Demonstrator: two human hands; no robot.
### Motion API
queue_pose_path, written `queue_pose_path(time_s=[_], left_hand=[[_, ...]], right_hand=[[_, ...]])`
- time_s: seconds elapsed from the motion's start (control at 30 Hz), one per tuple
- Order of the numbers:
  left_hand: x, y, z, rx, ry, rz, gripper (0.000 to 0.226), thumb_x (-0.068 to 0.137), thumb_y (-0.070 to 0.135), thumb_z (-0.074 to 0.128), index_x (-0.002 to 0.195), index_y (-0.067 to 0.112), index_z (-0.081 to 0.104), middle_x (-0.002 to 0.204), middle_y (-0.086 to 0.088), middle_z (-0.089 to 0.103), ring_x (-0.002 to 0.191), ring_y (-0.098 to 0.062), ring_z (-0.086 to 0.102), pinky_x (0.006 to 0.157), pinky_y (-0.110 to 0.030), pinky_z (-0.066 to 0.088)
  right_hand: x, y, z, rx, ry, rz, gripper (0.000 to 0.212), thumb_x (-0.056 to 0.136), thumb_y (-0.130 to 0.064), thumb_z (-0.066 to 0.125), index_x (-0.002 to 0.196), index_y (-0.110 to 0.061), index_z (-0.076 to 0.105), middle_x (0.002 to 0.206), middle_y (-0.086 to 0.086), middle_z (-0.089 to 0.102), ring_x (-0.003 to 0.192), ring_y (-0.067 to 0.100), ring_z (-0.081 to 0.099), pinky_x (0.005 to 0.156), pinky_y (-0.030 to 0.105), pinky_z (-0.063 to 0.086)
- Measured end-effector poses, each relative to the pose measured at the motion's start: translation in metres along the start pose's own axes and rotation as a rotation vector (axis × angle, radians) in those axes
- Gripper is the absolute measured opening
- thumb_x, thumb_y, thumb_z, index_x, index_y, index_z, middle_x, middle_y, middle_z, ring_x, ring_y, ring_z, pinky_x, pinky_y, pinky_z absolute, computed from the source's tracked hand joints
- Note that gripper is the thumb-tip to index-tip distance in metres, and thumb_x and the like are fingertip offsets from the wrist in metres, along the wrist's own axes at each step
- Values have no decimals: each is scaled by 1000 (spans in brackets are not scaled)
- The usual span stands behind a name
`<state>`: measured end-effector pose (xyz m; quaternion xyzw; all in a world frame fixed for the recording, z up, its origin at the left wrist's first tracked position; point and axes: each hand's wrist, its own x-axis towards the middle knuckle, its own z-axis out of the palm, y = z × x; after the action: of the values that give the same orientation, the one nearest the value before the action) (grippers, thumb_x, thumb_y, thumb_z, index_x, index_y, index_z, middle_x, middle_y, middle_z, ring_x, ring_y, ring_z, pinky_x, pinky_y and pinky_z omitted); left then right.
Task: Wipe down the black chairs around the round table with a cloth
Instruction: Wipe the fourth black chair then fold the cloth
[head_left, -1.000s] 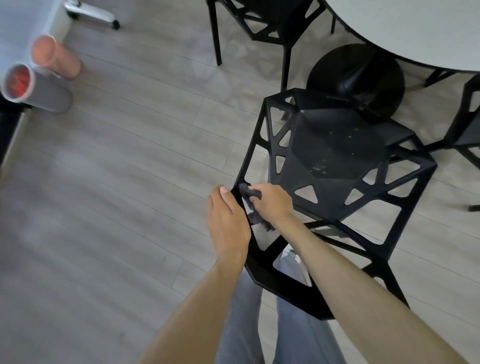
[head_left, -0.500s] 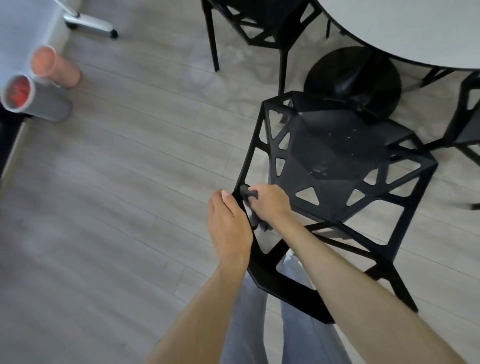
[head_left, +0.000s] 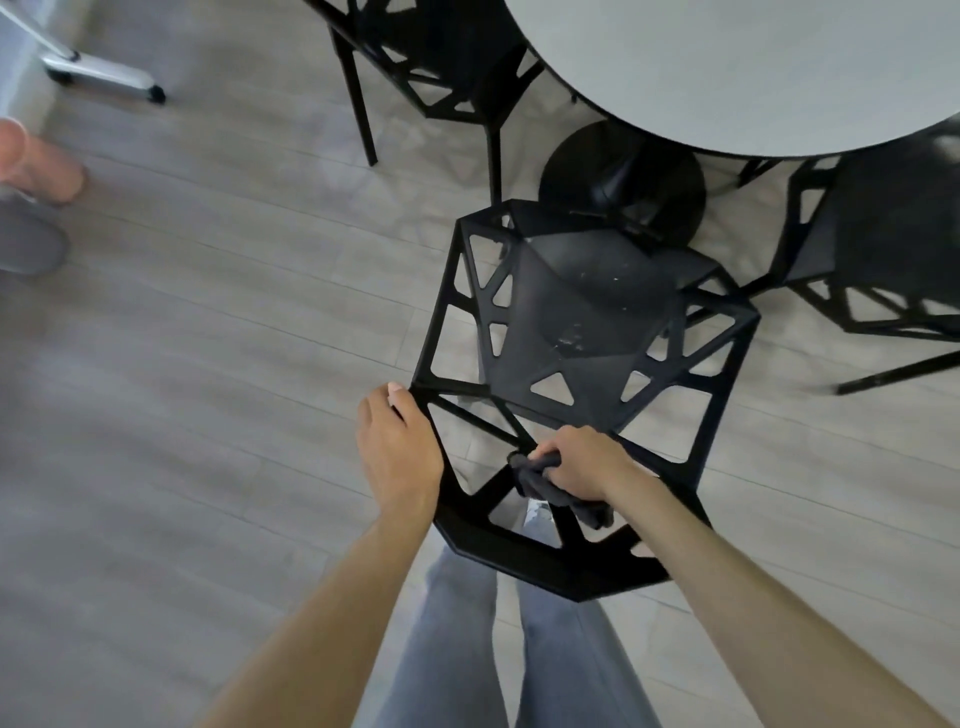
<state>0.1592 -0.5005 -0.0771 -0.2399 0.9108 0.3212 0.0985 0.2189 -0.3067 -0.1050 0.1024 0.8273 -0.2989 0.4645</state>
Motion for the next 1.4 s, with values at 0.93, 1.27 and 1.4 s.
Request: queue_pose_path(time_s=[0.93, 1.27, 1.4], left_hand=[[3, -3, 3, -113, -20, 0, 43, 109, 42, 34, 122, 10, 60, 123, -9, 62, 113, -30, 56, 89, -39, 40], [-1, -1, 0, 175, -31, 122, 62, 105, 45, 43, 161, 21, 29, 166, -8, 32, 157, -30, 20, 120, -72, 10], [-32, 0, -12, 255, -57, 513, 55, 100, 24, 52, 154, 19, 39, 166, -8, 33, 160, -28, 16, 125, -64, 2]], right_hand=[[-99, -17, 18, -38, 185, 27, 29, 99, -30, 56, 123, -41, 68, 118, -3, 70, 108, 24, 64, 88, 40, 56], [-181, -25, 44, -41, 423, 100, 37, 98, -29, 51, 130, -44, 62, 121, -16, 64, 118, 16, 50, 90, 39, 52], [-169, -12, 46, -23, 472, 134, 34, 91, -34, 53, 121, -47, 63, 116, -18, 68, 116, 15, 56, 88, 39, 54]])
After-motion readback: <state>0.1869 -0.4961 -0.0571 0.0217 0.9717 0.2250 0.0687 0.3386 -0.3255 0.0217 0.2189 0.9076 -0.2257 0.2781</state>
